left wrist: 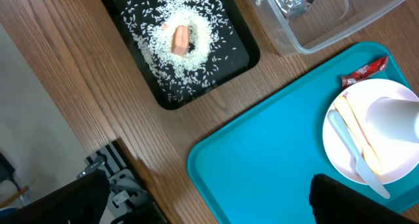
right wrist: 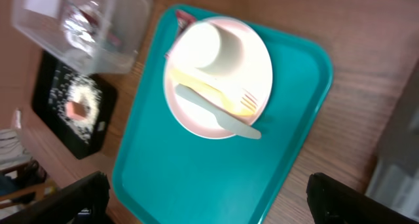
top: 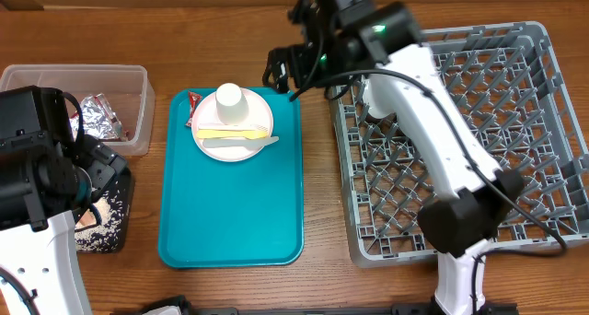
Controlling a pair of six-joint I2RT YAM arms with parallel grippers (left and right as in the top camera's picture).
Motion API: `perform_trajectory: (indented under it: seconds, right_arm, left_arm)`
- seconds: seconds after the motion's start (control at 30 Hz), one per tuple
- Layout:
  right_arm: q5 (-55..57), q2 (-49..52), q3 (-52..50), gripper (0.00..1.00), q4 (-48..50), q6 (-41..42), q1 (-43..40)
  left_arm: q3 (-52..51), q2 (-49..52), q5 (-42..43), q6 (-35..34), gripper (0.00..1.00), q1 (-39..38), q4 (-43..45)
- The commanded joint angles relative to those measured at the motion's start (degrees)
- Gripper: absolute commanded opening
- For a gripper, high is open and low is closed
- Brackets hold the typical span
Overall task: Sort waste into correct bins and load items into the dishwasher rack
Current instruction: 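Lower the plate upright into the rack slots beside the bowl, then open the right gripper and withdraw the right arm to the right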
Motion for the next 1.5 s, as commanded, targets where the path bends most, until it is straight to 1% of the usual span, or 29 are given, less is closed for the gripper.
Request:
perform_trajectory:
  seconds: [0.0,0.33,0.5,0.6,0.7,0.9,1.03,1.2,1.3,1.47]
  right_arm:
    - [-0.31,0.35,-2.27,1.00,0.44,1.25,-0.20]
    - [0.83,0.35,-2.45,1.00,-0.07,1.20,-0.20]
    - [10.27,0.33,-2.43,1.00,-0.55,1.20,-0.44]
    - [13.07,0.33,-2.43,1.00,0.09,1.25,-2.12]
    - [11.93,0.33,-2.40,1.00,-0.15,1.29,-4.55]
    - [0.72,-0.33,-0.85,1.00,-3.23,0.76,-9.49]
    - [-0.13,-2.73,-0.85,1.00,-4.22,0.28,-11.23]
    - [0.20,-8.79,-0.85,1.00,-4.22,-1.64,-11.76]
    - [4.57,-13.18,-0.83,1.00,-3.87,-1.29,-12.39]
    - [16.94,-19.12,-0.85,1.00,-4.28,3.21,-16.92]
  left_arm:
    - [0.87,-0.74,-0.94,0.70,1.00,0.31,-0.07]
    - [0.87,-0.74,-0.94,0.70,1.00,0.31,-0.07]
    - [0.87,-0.74,-0.94,0.70,1.00,0.31,-0.07]
    - [0.87,-0.74,-0.94,0.70,1.00,0.31,-0.07]
    - [0.87,-0.74,-0.94,0.70,1.00,0.31,-0.07]
    - [0.87,-0.74,-0.94,0.70,1.00,0.31,-0.07]
    - [0.87,-0.74,-0.94,0.70,1.00,0.31,-0.07]
    - [0.87,-0.74,-0.94,0.70,1.00,0.31,-0.07]
    - [0.87,-0.74,-0.94,0.70,1.00,0.31,-0.07]
    - [0.87,-0.74,-0.94,0.70,1.00,0.31,-0.07]
